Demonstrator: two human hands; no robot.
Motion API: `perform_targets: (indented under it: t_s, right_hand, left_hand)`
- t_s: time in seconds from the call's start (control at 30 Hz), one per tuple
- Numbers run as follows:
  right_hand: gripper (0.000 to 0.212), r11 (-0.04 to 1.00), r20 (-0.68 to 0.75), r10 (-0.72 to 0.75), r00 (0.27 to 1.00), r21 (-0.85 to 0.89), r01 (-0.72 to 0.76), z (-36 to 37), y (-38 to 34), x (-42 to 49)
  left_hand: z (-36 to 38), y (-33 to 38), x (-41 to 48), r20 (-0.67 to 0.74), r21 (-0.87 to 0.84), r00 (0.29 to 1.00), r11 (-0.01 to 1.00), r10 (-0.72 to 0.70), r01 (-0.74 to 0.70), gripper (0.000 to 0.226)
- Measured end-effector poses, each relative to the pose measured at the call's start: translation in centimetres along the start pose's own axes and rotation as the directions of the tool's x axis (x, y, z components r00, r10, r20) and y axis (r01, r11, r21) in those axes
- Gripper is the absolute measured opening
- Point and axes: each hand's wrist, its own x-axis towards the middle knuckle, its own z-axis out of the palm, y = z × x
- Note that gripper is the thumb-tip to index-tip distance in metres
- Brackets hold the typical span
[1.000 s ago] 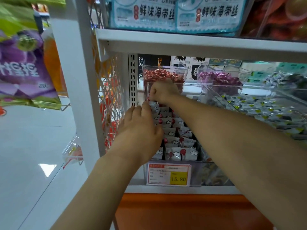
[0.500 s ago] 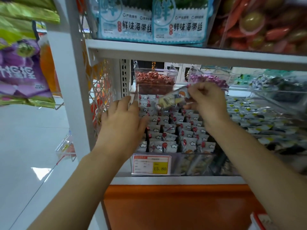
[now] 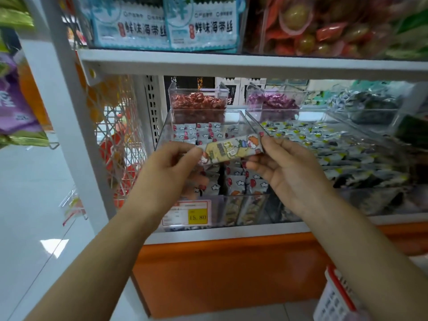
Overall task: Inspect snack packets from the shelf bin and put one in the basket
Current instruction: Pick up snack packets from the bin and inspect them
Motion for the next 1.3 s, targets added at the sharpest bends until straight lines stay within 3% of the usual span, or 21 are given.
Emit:
perform_targets:
  t_s: [0.1, 0.27, 0.5, 0.67, 0.87, 0.97, 1.03, 1.1, 1.3]
  right_hand:
    - [0.013, 0.992, 0.05, 0.07, 0.996, 0.105, -0.075, 0.0, 0.3, 0.1]
    - [0.015, 0.984, 0.079, 0.103, 0.991, 0.135, -0.113, 0.0, 0.8, 0.2]
    - [0.019, 0.99, 0.018, 0.062, 0.998, 0.129, -0.064, -0.1, 1.1, 0.6]
    - [0.011, 0.994, -0.032, -0.076, 0.997, -0.086, 0.073, -0.5, 1.2, 0.6]
    - [0.012, 0.936, 0.049, -0.201, 0.978, -0.286, 0.207, -0.6, 1.2, 0.2]
    - [0.027, 0.93, 0.067, -0.176, 0.982, -0.314, 0.189, -0.5, 1.2, 0.2]
    - [0.022, 0.946, 0.08, -0.14, 0.987, -0.283, 0.157, -0.4, 1.2, 0.0]
    - [0.012, 0.917, 0.105, -0.165, 0.981, -0.349, 0.192, -0.4, 1.2, -0.1]
    - [0.011, 0.872, 0.105, -0.202, 0.974, -0.434, 0.228, -0.3, 1.1, -0.1]
  left_hand:
    - [0.0, 0.2, 0.2, 0.029, -0.292, 0.992, 0.948, -0.126, 0.129, 0.017]
    - [-0.4, 0.1, 0.7, -0.004, -0.473, 0.977, 0.862, -0.212, 0.185, 0.021]
    - [-0.5, 0.0, 0.9, -0.023, -0.435, 0.979, 0.883, -0.205, 0.174, 0.018]
    - [-0.6, 0.3, 0.7, 0.036, -0.376, 0.99, 0.916, -0.137, 0.14, 0.017]
    - [-0.5, 0.3, 0.8, 0.082, -0.335, 0.991, 0.934, -0.104, 0.126, 0.004]
    - [-0.6, -0.1, 0.7, 0.012, -0.194, 0.999, 0.98, -0.052, 0.053, 0.012]
    - [-0.7, -0.2, 0.7, -0.002, -0.142, 0.999, 0.989, -0.035, 0.034, 0.015]
    - [-0.8, -0.1, 0.6, 0.03, -0.104, 0.999, 0.994, -0.022, 0.025, 0.022]
    - [-1.0, 0.4, 0.3, 0.124, 0.035, 0.991, 0.998, 0.05, -0.054, 0.034]
